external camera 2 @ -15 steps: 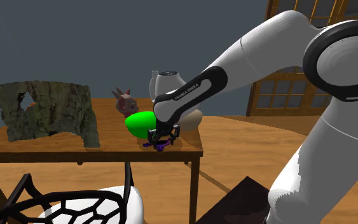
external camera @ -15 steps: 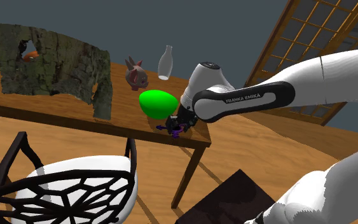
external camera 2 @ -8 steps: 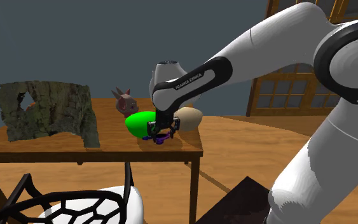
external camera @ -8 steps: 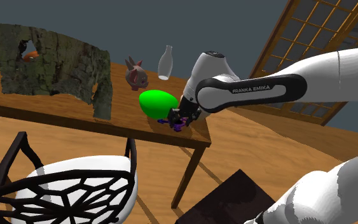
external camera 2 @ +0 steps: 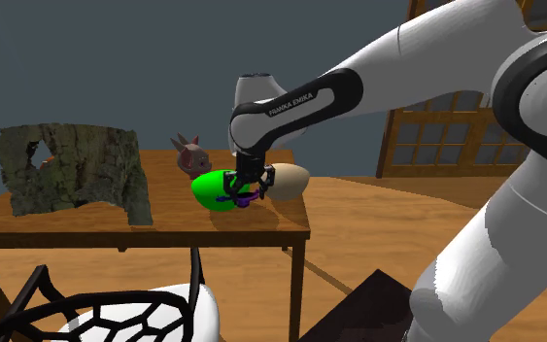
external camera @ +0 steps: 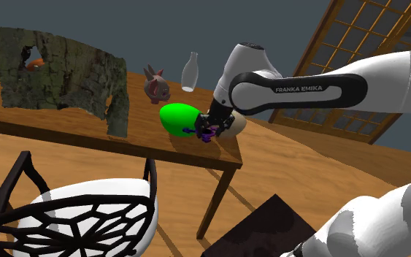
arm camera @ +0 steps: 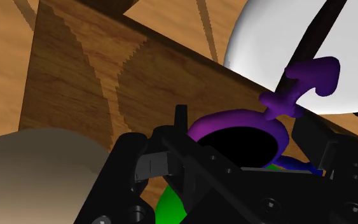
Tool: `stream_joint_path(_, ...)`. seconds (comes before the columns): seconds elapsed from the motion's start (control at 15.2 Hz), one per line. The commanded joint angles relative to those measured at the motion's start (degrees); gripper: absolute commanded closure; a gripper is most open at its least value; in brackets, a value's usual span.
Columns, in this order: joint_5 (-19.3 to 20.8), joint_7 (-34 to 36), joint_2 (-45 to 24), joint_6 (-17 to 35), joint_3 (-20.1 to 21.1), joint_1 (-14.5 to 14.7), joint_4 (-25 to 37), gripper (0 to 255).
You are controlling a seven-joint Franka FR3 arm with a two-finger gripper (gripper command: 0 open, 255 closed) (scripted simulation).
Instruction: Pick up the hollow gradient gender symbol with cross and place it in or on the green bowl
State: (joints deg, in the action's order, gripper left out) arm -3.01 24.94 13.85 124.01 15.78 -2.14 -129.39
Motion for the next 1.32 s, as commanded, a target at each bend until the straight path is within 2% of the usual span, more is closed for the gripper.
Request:
stream_joint_path(0.0,-0.08,-0.12,0.47,-1.67,-0.12,-0.01,1.20,255)
stream_joint_path(0.66,-0.23,-0.41,1.86,-9.12,-0.57,-0.09,7.29,255)
stream_joint_path(1.25,5.85,1.45,-19.46,-12.71,0.13,-1.03,31.46,255)
